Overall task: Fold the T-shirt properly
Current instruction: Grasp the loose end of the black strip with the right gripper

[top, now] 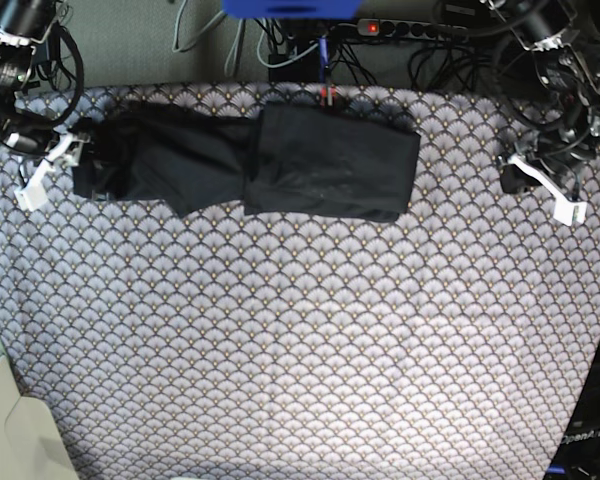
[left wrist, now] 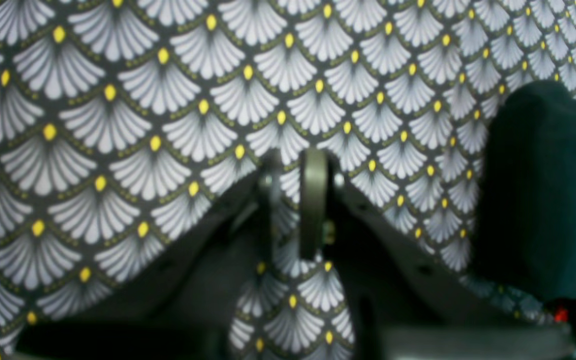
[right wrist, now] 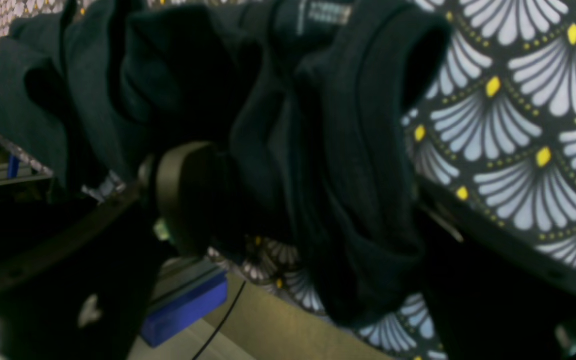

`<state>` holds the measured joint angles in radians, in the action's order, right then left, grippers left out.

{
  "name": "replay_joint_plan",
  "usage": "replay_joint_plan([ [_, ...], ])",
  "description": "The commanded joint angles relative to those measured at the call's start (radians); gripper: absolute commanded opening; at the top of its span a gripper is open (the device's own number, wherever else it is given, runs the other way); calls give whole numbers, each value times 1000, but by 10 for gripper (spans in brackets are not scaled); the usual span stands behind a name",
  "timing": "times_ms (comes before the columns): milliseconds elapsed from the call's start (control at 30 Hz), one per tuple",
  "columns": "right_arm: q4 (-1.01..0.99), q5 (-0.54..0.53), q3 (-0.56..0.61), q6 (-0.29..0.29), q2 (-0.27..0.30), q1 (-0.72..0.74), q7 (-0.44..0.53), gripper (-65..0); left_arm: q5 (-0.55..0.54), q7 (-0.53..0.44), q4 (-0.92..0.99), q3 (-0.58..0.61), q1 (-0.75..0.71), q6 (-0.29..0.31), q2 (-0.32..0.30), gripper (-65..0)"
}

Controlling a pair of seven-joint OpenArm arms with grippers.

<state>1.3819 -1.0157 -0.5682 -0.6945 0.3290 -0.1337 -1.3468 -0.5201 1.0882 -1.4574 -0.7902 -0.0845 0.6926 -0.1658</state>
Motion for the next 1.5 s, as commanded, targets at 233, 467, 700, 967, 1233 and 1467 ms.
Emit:
replay_joint_plan([
  [233, 18, -35, 23, -4, -37, -8, 2, -239, -12, -18, -13, -4, 27, 6, -13, -583],
  [467, 18, -35, 73, -4, -40, -8, 5, -343, -12, -18, -13, -4, 27, 6, -13, -583],
  [700, 17, -35, 86, -4, -37, 3, 5, -650, -12, -18, -13, -4, 28, 6, -13, -583],
  [967, 153, -36, 83, -4, 3, 21, -10, -650, -16, -18, -13, -1, 28, 6, -13, -583],
  [1233, 474, -35, 84, -4, -83, 22, -49, -650, -19, -16, -13, 2, 27, 6, -13, -583],
  [1467, 515, -35, 181, -4, -136, 1, -49, -650, -21, -12, -13, -1, 21, 6, -13, -583],
])
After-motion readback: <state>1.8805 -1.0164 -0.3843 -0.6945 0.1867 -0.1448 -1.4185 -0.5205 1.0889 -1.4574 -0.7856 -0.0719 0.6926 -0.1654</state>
